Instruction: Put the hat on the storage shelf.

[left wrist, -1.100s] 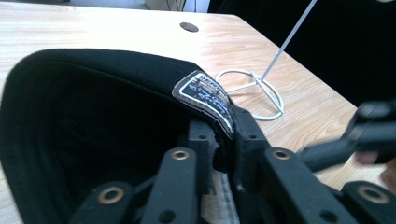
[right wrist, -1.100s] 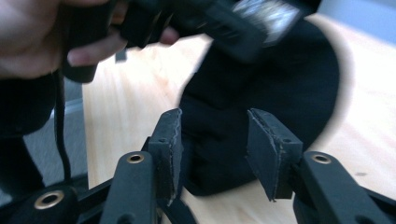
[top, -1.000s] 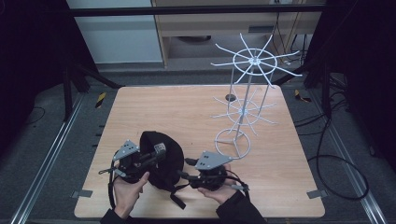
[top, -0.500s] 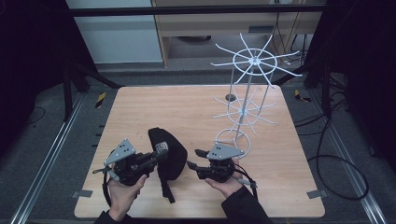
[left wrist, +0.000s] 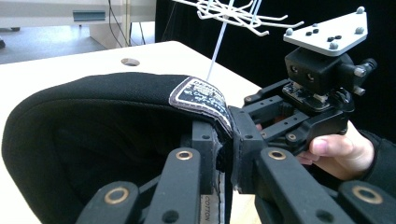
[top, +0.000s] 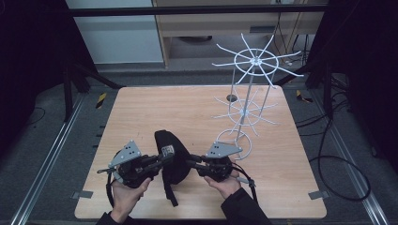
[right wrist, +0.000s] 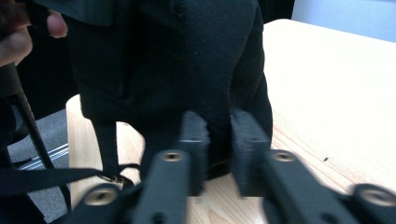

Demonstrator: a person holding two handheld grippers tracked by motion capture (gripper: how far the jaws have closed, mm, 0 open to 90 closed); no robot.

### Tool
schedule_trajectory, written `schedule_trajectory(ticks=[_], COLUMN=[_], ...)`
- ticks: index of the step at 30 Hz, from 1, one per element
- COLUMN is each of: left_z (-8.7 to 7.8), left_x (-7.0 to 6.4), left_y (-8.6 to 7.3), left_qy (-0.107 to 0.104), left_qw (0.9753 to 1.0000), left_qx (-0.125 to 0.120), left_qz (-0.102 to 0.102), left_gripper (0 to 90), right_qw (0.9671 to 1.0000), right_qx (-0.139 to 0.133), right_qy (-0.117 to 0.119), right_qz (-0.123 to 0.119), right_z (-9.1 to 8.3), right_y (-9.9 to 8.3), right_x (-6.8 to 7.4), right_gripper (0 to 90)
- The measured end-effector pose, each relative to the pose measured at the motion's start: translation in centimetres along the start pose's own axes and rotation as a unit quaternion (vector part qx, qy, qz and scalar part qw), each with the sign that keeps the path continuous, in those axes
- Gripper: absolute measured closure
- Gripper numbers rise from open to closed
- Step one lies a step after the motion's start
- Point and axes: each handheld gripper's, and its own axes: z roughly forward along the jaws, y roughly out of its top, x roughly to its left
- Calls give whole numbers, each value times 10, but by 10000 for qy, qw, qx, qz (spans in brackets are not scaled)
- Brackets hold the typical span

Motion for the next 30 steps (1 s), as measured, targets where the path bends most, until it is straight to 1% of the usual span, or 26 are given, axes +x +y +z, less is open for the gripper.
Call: schedule_trajectory(ticks=[1, 3, 4, 5, 6, 7, 9, 10, 11, 13, 14, 16, 17, 18, 19, 20, 21, 22, 24, 25, 26, 27, 28, 29, 30], left_z=[-1, -2, -4, -4, -6, -7, -9, -10, -13, -17, -17, -22, -25, -25, -28, -30, -35, -38, -42, -42, -45, -48, -49, -49, -49], left_x=[2, 3, 4, 4, 5, 6, 8, 9, 11, 17, 17, 25, 30, 30, 35, 39, 47, 52, 63, 63, 69, 81, 86, 86, 90], left_y=[0, 0, 0, 0, 0, -1, -2, -4, -7, -13, -13, -19, -23, -23, -27, -30, -35, -38, -44, -44, -48, -54, -57, -57, -60], left_qy=[1, 19, 94, 94, 190, 281, 482, 584, 787, 995, 995, 1182, 1284, 1284, 1400, 1493, 1663, 1732, 1919, 1919, 2030, 2103, 2144, 2144, 2172], left_qw=[10000, 9999, 9998, 9998, 9996, 9994, 9986, 9981, 9967, 9949, 9949, 9929, 9917, 9917, 9901, 9888, 9859, 9846, 9808, 9808, 9782, 9757, 9743, 9743, 9730], left_qx=[-48, -93, -153, -153, -182, -200, -199, -181, -138, -113, -113, -93, -55, -55, -21, 4, 58, 82, 170, 170, 230, 310, 344, 344, 381], left_qz=[-31, -67, -55, -55, -35, -2, 58, 85, 128, 93, 93, 27, -33, -33, -60, -74, -153, -209, -311, -311, -364, -529, -605, -605, -682], left_gripper=[820, 816, 799, 787, 769, 769, 741, 720, 710, 688, 678, 670, 664, 661, 656, 656, 647, 644, 642, 644, 644, 655, 655, 655, 654], right_qw=[10000, 9999, 9995, 9995, 9986, 9986, 9975, 9965, 9961, 9955, 9955, 9950, 9942, 9939, 9934, 9934, 9930, 9928, 9919, 9915, 9915, 9910, 9907, 9907, 9908], right_qx=[-30, -31, -39, -39, -8, -8, 48, 103, 148, 244, 244, 356, 459, 472, 517, 517, 591, 608, 665, 680, 680, 696, 711, 711, 679], right_qy=[-44, -87, -218, -218, -376, -376, -504, -581, -607, -615, -615, -592, -587, -597, -598, -598, -570, -552, -547, -555, -555, -557, -569, -569, -583], right_qz=[-69, -96, -227, -227, -376, -376, -488, -591, -619, -683, -683, -726, -770, -794, -835, -835, -848, -867, -932, -955, -955, -996, -1008, -1008, -1016], right_z=[-2, -4, -8, -8, -11, -11, -12, -10, -9, -4, -4, 6, 16, 21, 28, 28, 41, 46, 59, 66, 66, 81, 87, 87, 97], right_y=[2, 4, 10, 10, 18, 18, 25, 30, 32, 35, 35, 38, 41, 42, 44, 44, 48, 49, 52, 54, 54, 56, 57, 57, 57], right_x=[2, 3, 7, 7, 12, 12, 17, 22, 24, 27, 27, 32, 36, 38, 40, 40, 44, 45, 50, 52, 52, 55, 57, 57, 57], right_gripper=[840, 844, 845, 845, 844, 844, 844, 846, 846, 844, 844, 841, 838, 833, 828, 828, 810, 805, 787, 778, 778, 759, 751, 751, 738])
